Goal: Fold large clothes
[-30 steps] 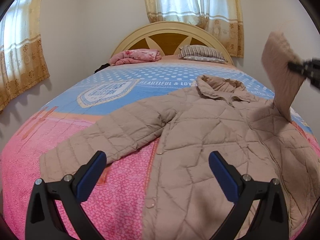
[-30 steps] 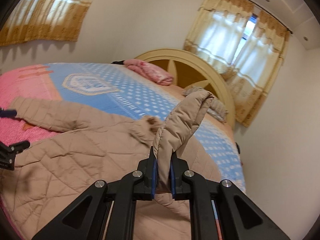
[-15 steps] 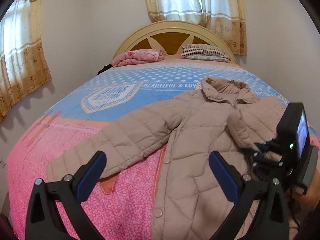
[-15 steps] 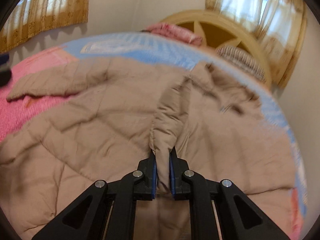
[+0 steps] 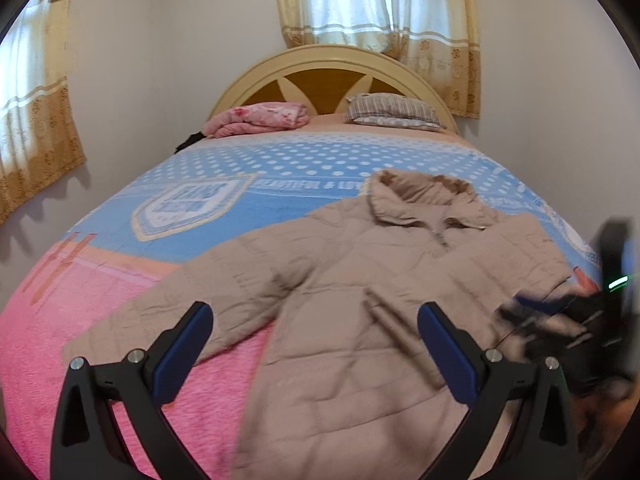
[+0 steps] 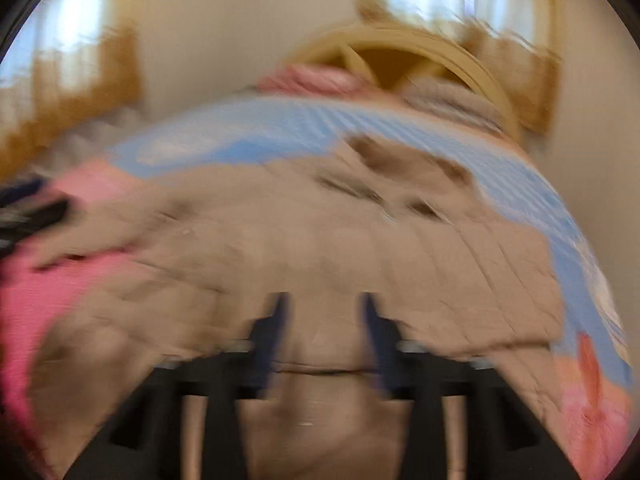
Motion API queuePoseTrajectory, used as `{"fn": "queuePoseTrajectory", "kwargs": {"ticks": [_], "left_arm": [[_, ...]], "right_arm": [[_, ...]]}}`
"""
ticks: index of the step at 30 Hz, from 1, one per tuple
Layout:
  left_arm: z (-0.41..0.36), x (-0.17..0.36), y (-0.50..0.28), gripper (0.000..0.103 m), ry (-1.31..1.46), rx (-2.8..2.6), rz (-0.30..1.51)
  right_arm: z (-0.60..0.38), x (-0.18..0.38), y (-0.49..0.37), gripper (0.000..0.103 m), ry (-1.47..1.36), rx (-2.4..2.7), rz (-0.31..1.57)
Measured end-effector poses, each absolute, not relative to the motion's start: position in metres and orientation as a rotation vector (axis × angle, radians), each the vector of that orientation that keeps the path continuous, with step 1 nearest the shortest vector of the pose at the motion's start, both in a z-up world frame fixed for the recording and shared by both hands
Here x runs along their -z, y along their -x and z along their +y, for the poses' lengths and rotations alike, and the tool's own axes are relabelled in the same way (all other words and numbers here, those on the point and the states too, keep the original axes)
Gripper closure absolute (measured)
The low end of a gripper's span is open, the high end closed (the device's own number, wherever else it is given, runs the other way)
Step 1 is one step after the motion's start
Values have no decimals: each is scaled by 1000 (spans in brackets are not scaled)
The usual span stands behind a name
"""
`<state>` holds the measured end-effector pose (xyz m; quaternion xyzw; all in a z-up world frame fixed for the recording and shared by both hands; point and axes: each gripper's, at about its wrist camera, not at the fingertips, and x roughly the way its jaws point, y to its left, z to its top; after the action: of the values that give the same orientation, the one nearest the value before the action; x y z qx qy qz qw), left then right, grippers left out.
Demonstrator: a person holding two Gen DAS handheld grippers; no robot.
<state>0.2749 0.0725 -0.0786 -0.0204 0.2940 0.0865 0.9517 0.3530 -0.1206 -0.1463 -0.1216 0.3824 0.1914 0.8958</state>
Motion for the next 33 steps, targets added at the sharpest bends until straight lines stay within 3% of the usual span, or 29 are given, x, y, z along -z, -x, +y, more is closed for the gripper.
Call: {"fn": "queuePoseTrajectory", "kwargs": {"ticks": [5, 15, 18, 22, 29, 33], "left_arm": [[43, 87, -310, 0, 14, -153, 603], [21, 178, -367, 0, -190, -263, 834], [31, 179, -367, 0, -154, -277, 847], [32, 169, -362, 0, -144, -278, 839], [10, 92, -339, 0, -45, -223, 605], [-11, 121, -368, 0, -74, -158, 707]], "right_arm": [[-110, 184, -357, 75, 311, -383, 872], [-228, 105, -395, 75, -25, -224, 755], [-271, 110, -434, 75, -144, -92, 770], [-272, 160, -469, 75, -127, -84, 910], [-238, 181, -456, 75, 58, -72, 887], [-254, 178, -470, 75, -8, -103, 891]]}}
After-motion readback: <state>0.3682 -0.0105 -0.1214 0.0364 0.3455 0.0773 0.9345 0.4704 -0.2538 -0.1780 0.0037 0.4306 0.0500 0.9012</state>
